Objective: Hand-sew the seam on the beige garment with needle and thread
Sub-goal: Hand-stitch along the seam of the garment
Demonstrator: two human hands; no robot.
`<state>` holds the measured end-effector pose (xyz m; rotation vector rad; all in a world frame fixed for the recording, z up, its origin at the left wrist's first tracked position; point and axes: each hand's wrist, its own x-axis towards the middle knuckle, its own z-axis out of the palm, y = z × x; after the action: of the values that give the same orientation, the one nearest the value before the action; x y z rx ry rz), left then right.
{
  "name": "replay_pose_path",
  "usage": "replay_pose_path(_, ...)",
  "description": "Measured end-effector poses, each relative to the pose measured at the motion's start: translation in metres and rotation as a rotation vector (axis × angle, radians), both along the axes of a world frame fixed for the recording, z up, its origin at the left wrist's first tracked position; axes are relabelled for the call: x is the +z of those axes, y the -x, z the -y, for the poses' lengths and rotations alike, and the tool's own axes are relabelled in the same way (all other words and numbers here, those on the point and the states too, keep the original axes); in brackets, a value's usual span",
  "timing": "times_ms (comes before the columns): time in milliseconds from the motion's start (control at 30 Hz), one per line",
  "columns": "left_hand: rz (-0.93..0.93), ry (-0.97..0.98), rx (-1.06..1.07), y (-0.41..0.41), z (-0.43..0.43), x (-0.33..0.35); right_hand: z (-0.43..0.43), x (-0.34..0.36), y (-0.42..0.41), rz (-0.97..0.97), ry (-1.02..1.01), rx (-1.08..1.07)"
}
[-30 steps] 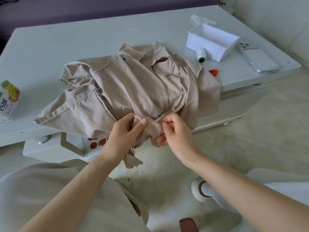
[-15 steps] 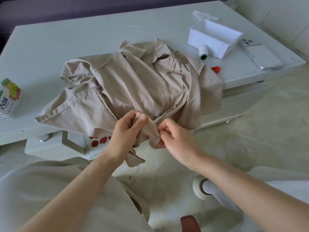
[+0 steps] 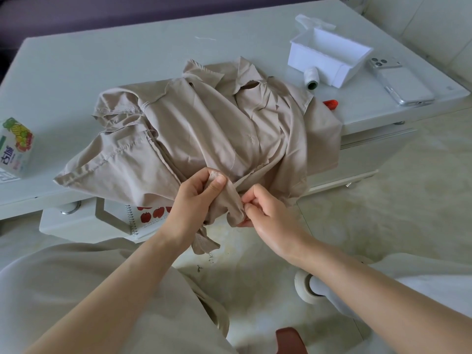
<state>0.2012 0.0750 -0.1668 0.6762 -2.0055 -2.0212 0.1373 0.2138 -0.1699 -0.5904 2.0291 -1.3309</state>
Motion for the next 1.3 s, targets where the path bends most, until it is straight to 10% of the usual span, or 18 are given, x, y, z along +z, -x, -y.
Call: replay_pose_path(1300, 0.233, -0.246, -0.067, 0.005, -0.003, 0.007, 0.010, 0.015, 0.008, 0.376, 0.328, -0.040)
